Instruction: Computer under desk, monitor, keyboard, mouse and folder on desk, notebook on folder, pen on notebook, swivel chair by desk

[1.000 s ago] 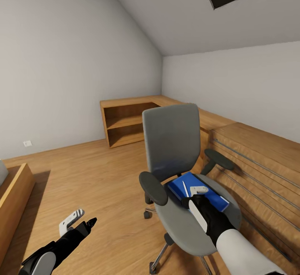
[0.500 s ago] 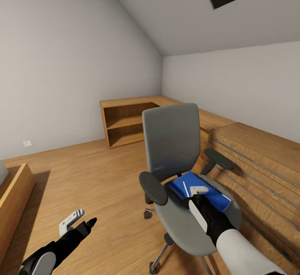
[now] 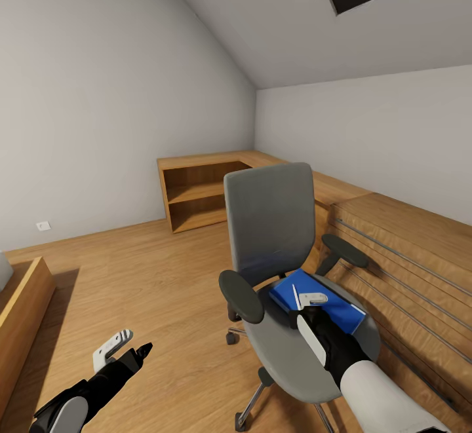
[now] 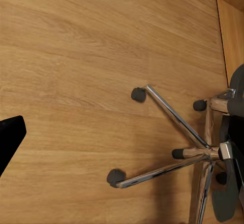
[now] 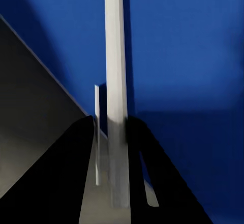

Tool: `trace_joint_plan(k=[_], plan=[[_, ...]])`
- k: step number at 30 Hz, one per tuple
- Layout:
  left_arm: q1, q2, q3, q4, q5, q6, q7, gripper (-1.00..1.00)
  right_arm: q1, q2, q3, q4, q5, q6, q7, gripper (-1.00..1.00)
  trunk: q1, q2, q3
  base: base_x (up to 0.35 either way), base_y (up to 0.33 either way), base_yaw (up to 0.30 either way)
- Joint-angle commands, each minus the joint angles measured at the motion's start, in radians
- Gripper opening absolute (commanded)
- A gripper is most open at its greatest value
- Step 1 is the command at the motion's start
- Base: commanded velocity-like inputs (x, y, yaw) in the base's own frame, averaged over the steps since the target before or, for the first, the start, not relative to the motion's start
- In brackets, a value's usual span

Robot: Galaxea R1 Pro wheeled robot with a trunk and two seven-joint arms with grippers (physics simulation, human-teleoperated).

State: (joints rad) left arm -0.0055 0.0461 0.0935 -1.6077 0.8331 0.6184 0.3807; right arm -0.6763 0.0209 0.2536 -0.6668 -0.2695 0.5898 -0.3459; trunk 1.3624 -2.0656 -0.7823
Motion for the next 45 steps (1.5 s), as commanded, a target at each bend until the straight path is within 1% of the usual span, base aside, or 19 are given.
trace_joint_plan(k=[1,19,33,39,45], plan=[[-0.001,0.0,0.0,-0.001,0.011,0.003,0.009,1.0,0.0,-0.001,0.004,0.0,-0.02,0.001,-0.01,-1.0,0.0,0.0,-0.001,0.0,0.0,0.0],[-0.001,0.003,0.0,-0.001,0.011,0.002,0.004,1.0,0.0,-0.002,0.003,-0.002,-0.022,0.001,-0.01,-1.0,0.0,0.0,-0.001,0.0,0.0,0.0],[-0.001,0.004,0.0,-0.001,0.009,0.001,0.008,1.0,0.001,-0.005,0.001,-0.016,-0.021,0.001,-0.009,-1.0,-0.054,0.098,0.043,-0.006,0.0,0.0],[-0.001,0.004,0.0,-0.001,0.009,0.001,0.009,1.0,0.008,-0.009,-0.001,-0.082,-0.021,0.006,-0.009,-1.0,-0.077,0.14,0.061,-0.241,0.0,0.0],[-0.001,0.004,0.0,-0.001,0.009,0.001,0.009,1.0,0.036,-0.015,-0.003,-0.162,-0.022,0.013,-0.01,-1.0,-0.1,0.182,0.08,-0.326,0.0,0.0]])
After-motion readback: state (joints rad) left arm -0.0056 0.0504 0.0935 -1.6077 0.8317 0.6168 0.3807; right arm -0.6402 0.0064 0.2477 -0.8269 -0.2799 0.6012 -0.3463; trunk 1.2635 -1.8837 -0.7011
